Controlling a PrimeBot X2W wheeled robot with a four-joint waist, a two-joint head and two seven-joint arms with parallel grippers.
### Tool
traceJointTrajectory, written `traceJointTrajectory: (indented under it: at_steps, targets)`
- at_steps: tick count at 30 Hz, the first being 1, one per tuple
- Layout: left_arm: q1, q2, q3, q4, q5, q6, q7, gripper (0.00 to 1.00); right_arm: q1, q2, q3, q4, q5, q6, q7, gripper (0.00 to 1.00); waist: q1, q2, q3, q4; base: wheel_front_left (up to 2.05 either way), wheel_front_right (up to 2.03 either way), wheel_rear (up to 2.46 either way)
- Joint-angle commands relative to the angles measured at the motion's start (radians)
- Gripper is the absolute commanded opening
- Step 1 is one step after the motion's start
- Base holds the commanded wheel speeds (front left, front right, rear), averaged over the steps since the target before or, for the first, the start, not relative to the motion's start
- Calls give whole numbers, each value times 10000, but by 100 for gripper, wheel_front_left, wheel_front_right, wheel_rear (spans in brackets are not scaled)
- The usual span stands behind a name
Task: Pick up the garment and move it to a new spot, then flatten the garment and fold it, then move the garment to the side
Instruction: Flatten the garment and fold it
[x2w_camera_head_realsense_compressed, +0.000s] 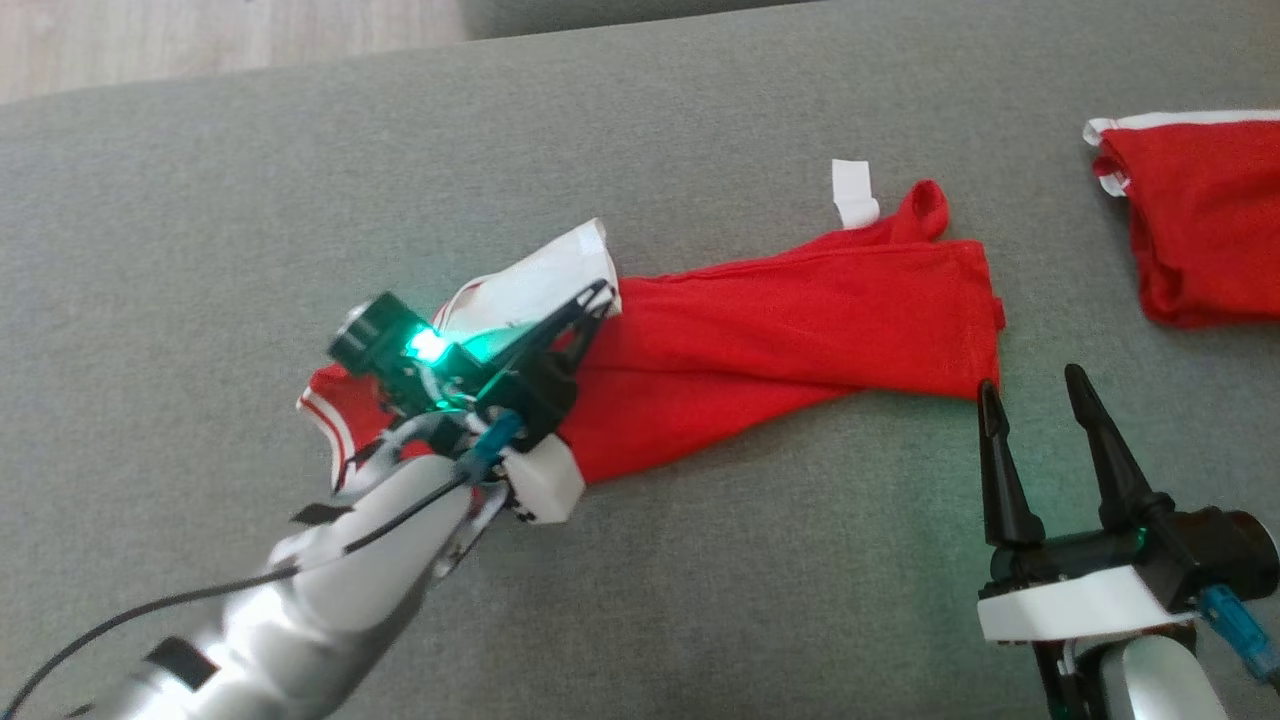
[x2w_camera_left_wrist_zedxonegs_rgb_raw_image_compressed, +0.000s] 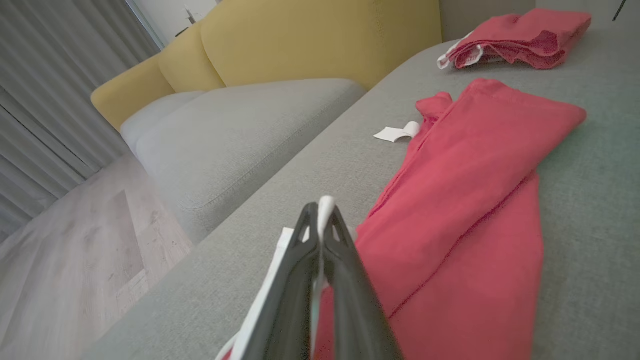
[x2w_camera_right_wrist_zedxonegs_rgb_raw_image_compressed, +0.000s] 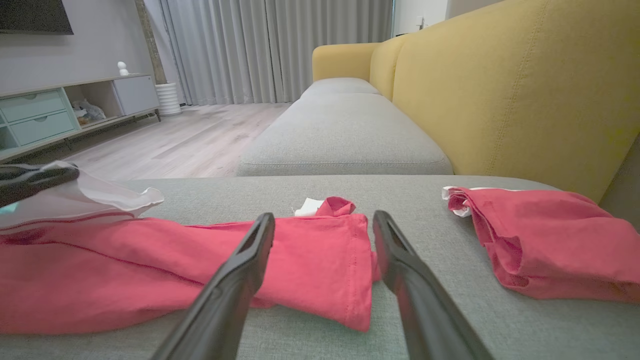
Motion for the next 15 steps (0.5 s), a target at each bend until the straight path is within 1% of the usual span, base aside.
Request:
traceJointTrajectory:
  at_steps: [1,5,8,9,10,12,15]
  targets:
    - [-234,464,513,-501,-50,153,-138,0,-217,-64,237,-272,-67,-7,-26,100,1,0,-57,90,0,0,0]
    - [-190,1113,836,-1465,-42,461,-210,0,-358,-64,180,-106,-138,-7,-26,100,1,0,-69,245,0,0,0]
    - [-195,1680,1106,-2179,-72,608,-100,0,-679,-66,-38,160,-287,-7,-26,100,1,0,-12,338,0,0,0]
    - [-199,1829,1224,-2413,-112,670,-95,0,-831,-84,-142,252,-339,-7,-26,100,1,0,22,376,0,0,0]
    - [-199,1829,1224,-2413,-112,670,-95,0,-831,-84,-142,252,-339,-7,-26,100,1,0,22,376,0,0,0]
    - [-198,2088,1462,-2795,-210,801,-82,0,-1102,-82,-384,729,-18,-7,-26,100,1,0,100,452,0,0,0]
    - [-165,2426,1813,-3176,-370,1011,-79,0,-1778,-163,-610,1955,614,-7,118,100,1,0,214,509,0,0,0]
